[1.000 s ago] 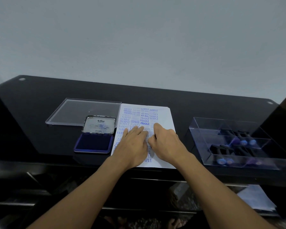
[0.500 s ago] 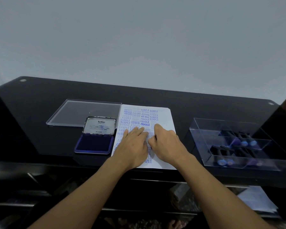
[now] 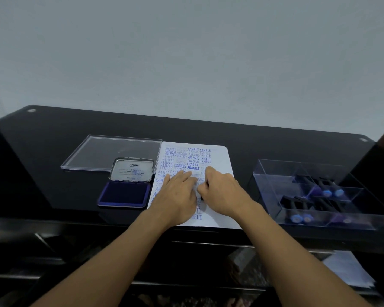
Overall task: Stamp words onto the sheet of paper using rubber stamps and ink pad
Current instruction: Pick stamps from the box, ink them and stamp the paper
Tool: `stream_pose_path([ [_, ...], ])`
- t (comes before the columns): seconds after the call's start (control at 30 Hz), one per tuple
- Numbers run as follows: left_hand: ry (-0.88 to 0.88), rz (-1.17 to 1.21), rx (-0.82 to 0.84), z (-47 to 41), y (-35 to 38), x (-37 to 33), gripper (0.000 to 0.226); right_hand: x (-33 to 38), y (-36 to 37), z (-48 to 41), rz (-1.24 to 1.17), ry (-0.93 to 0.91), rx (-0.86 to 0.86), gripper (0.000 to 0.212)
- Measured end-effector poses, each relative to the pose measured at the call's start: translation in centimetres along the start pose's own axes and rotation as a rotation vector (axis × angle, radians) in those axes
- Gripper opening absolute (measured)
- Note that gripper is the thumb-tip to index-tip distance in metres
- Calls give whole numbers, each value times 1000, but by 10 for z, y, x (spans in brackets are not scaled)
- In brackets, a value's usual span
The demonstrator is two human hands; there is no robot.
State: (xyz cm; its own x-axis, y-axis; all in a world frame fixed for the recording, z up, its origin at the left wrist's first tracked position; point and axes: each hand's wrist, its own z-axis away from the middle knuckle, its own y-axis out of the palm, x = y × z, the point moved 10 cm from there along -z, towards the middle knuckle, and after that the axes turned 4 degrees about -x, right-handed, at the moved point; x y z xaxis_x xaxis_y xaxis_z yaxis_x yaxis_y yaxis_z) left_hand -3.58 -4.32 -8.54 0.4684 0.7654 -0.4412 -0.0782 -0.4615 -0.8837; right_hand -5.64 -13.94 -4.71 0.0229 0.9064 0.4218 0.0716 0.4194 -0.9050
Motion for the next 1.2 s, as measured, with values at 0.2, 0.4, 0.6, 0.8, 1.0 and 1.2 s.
stream_pose_path([
  [0.2, 0, 3, -20, -4, -12, -3, 49, -6, -27, -8, -81, 49, -34, 24],
  [0.4, 1, -3, -63, -12, -41, -10, 47, -6, -67, -21, -132, 20, -136, 20],
  [0.6, -2, 0, -125, -17, -77, -20, 46, 7, -106, -27, -140, -61, -206, 22],
  [0.8, -12, -17, -123, -21, -86, -20, 46, 10, -121, -27, -145, -99, -233, 19],
  [1.0, -29, -24, -119, -19, -87, -21, 47, 10, -125, -24, -144, -103, -235, 18],
  [1.2, -37, -36, -112, -18, -91, -23, 47, 8, -128, -21, -131, -93, -234, 16],
])
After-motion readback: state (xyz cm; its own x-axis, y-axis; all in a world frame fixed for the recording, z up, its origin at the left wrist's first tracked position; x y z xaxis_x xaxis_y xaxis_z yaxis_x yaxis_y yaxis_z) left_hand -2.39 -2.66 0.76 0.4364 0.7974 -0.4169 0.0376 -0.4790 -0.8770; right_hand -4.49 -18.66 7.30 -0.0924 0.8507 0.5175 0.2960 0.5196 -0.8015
